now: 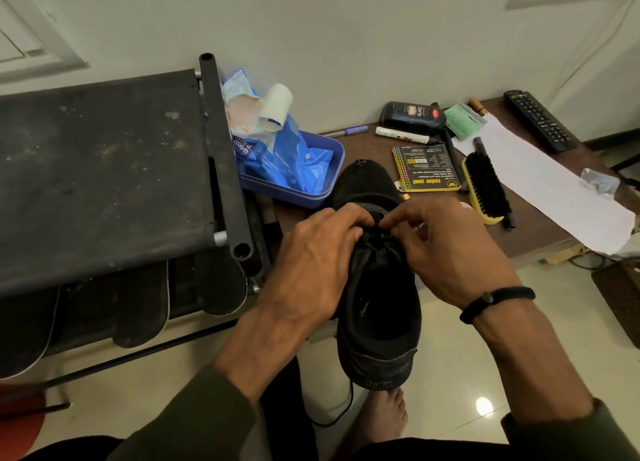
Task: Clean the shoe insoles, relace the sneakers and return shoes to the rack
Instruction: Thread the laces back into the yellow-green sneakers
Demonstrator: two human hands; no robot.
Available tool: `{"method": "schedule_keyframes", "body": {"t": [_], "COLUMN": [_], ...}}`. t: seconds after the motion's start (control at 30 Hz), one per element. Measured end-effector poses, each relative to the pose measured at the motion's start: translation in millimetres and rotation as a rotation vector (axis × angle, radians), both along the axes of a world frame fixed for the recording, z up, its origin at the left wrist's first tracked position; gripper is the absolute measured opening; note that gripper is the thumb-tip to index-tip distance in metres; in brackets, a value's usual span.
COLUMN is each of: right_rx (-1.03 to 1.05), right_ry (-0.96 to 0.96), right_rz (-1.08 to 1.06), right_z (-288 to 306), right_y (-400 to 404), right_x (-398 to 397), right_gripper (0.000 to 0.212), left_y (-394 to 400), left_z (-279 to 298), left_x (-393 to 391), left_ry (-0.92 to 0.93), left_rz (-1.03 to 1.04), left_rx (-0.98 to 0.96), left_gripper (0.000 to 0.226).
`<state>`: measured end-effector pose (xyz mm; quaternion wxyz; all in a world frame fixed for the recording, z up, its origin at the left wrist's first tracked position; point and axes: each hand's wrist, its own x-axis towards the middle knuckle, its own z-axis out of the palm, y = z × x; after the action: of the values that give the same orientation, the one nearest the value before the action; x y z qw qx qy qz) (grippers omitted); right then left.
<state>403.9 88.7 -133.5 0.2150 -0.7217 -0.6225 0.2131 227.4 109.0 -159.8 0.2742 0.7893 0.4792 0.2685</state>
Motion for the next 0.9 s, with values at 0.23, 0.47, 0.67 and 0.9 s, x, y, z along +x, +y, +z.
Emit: {"method": "schedule_keyframes", "body": {"t": [0.23, 0.47, 0.67, 0.9], "right_rx": [-0.03, -0.036, -0.001, -0.106], "right_ry": [-0.06, -0.029, 0.017, 0.018], "right_rz": [0.004, -0.044, -0.036, 0.001], "right_z": [1.9, 1.1, -0.1, 2.2], "right_y": [1.9, 1.9, 3.3, 14.6], "right_x": [-3.1, -5.9, -4.5, -12.0], "right_gripper": [0.01, 0.008, 0.005, 0.012], "left_y": [3.9, 1.7, -0.2, -17.8], "left_z": [-1.7, 1.2, 0.6, 18.6], "left_x": [-2.7, 2.0, 2.5, -12.3], "left_ry": [0.044, 0.087, 0.014, 0.025], "left_rz": [-0.013, 0.024, 0.038, -0.028], "left_rx": [-0.033, -0.054, -0.044, -0.088], "left_gripper": [0.012, 0.006, 0.006, 0.028]}}
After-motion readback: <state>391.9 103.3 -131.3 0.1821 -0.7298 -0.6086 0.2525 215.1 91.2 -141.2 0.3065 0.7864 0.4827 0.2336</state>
